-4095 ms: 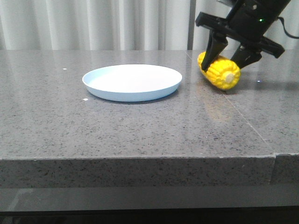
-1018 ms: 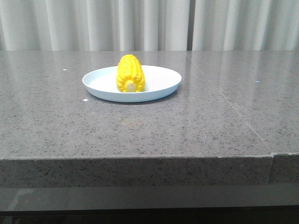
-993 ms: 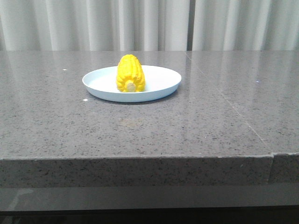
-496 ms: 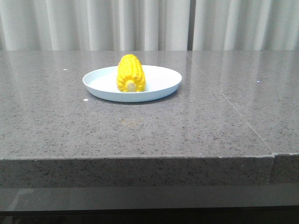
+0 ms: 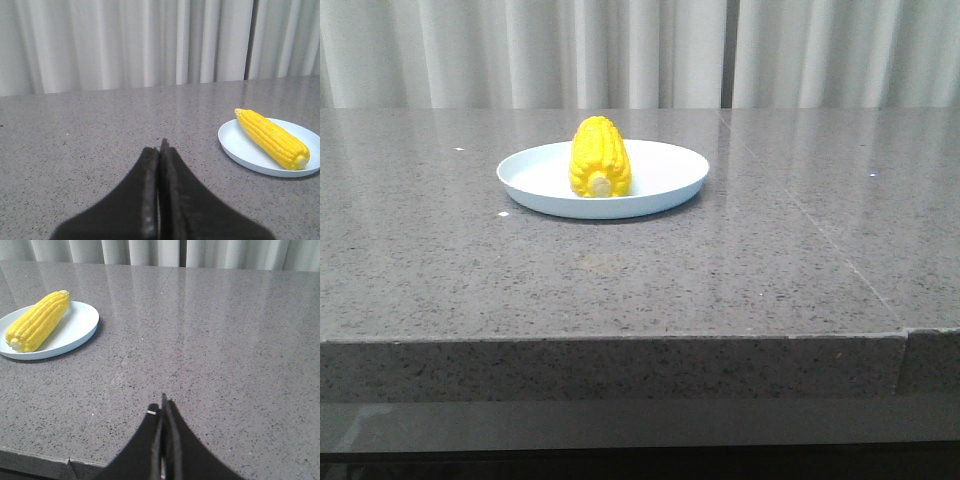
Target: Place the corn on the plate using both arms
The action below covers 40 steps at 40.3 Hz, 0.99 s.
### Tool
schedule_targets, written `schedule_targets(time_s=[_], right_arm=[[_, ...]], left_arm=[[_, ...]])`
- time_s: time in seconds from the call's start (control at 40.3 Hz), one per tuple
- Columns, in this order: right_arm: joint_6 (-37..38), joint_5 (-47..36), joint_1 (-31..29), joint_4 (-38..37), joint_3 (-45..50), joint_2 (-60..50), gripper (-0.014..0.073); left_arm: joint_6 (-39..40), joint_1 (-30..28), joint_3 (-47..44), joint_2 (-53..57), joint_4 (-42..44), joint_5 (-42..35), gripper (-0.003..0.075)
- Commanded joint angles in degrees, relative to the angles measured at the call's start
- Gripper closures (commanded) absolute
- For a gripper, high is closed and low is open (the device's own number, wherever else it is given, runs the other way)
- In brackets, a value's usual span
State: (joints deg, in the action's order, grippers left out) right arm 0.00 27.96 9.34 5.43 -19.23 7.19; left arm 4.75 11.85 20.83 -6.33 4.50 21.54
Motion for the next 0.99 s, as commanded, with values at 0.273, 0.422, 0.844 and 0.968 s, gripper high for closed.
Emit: schedule_targets(time_s=[0.273,0.422,0.844,0.968], right_arm=[[-0.6,-4.2,-0.3,-0.5,-1.5,0.6,0.0661],[-0.6,-4.2,-0.3,-0.5,-1.5,0.6,0.0661],[-0.6,-4.2,-0.3,-0.5,-1.5,0.6,0.0661],[-0.6,-4.2,-0.3,-0.5,-1.5,0.6,0.0661]], left_arm=[[0.0,-2.3,-1.4,2.5,0.1,-4.8,0.0741],[0.0,-7.1,-6.5,7.3,-0.3,-5.3,0.0741],[0.0,-11.1,-20.4,7.7,-2.4,-17.7,0.0741],[0.0,-11.1,-21.2,7.7,-2.7,-19.4,0.0741]])
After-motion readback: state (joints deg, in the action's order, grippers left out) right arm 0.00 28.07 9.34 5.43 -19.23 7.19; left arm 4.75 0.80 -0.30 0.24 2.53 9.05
